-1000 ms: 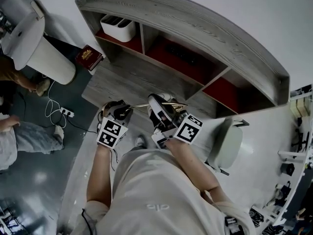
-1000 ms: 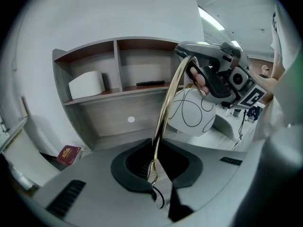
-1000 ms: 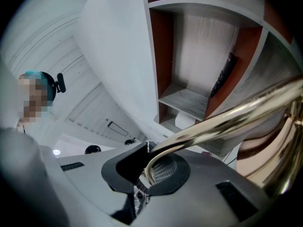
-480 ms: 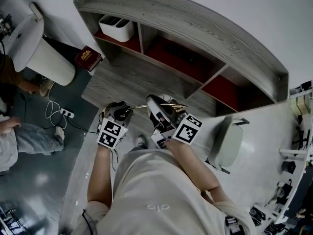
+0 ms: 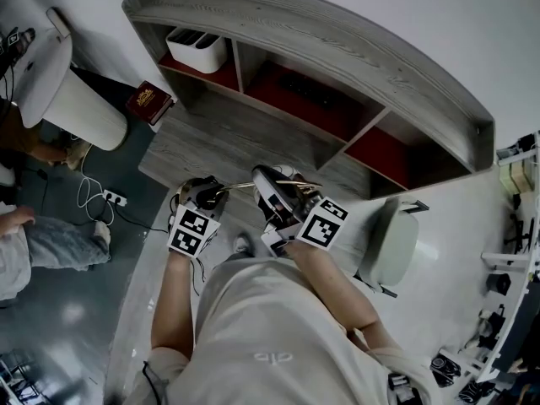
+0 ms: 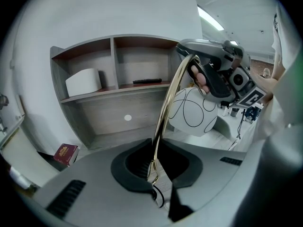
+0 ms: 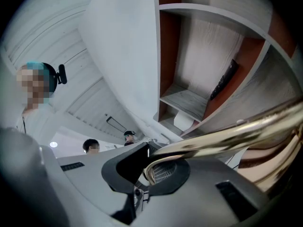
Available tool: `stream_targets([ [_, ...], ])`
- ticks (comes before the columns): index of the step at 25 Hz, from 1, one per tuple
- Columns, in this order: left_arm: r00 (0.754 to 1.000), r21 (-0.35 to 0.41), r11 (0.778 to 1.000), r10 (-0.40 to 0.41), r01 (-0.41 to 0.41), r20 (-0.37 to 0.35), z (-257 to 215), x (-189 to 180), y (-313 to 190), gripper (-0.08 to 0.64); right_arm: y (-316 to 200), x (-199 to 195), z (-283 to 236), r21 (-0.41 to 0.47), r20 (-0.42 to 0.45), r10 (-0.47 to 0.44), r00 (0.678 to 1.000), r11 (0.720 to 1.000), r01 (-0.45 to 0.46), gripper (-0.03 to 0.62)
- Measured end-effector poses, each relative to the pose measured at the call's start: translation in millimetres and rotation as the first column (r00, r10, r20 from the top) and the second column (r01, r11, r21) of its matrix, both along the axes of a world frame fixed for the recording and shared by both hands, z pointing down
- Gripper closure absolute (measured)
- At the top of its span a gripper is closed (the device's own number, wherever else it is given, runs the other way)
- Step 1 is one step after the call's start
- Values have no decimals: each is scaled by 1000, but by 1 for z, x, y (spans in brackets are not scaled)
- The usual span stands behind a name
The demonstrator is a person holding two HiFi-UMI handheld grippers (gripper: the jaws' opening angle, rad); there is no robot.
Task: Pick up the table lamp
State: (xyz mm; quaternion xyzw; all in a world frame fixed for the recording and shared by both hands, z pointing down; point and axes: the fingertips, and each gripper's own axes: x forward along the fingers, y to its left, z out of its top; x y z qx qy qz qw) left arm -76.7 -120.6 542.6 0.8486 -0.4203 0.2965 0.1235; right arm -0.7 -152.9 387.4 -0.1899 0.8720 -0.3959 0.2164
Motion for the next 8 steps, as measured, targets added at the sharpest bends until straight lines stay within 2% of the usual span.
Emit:
stream_targets([
  [8, 1000, -6, 1000, 10, -10, -4, 3, 5, -1, 511, 0, 3, 0, 8, -13, 4, 1000, 1000, -4, 554],
])
